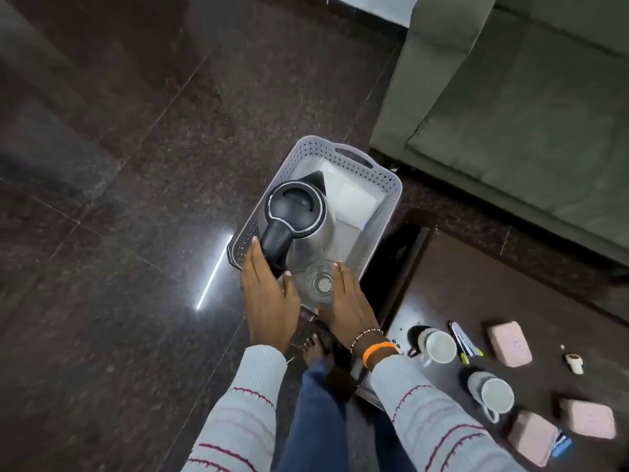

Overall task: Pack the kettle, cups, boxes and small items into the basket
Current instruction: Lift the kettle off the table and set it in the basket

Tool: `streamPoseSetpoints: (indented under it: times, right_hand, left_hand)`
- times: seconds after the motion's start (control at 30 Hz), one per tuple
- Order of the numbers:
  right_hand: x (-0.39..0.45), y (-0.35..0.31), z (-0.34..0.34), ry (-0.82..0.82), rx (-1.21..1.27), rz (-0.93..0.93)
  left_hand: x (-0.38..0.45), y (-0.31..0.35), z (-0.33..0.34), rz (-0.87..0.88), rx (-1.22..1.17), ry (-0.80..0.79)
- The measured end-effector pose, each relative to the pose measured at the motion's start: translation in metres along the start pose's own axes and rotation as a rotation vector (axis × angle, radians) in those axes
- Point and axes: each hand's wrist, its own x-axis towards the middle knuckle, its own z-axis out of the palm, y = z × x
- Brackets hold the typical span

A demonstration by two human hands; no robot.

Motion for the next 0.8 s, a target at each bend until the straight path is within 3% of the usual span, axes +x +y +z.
streamPoseSetpoints:
  times: [0.1, 0.3, 0.57, 0.7, 0.8]
  right_hand:
    - [0.010, 0.003, 0.011, 0.004, 0.005, 0.066]
    - [0.027, 0.002, 0.016, 0.079, 0.183, 0.140]
    - [-0.015, 0.016, -0.013, 0.260, 0.485, 0.068]
    - [-0.049, 0.034, -0.039, 0.462, 0.551, 0.040]
    - [-0.074, 0.057, -0.057, 0.581, 0.581, 0.079]
  left_hand:
    - [0.021, -0.010, -0.002, -0.074, -0.054, 0.011]
    - [0.069, -0.026, -0.010, -0.303, -0.229, -0.258]
    - [0.046, -0.001, -0.008, -0.189, -0.183, 0.017]
    - [0.009, 0.025, -0.026, -0.111, -0.326, 0.088]
    - [-0.023, 0.046, -0.034, -0.051, -0.298, 0.076]
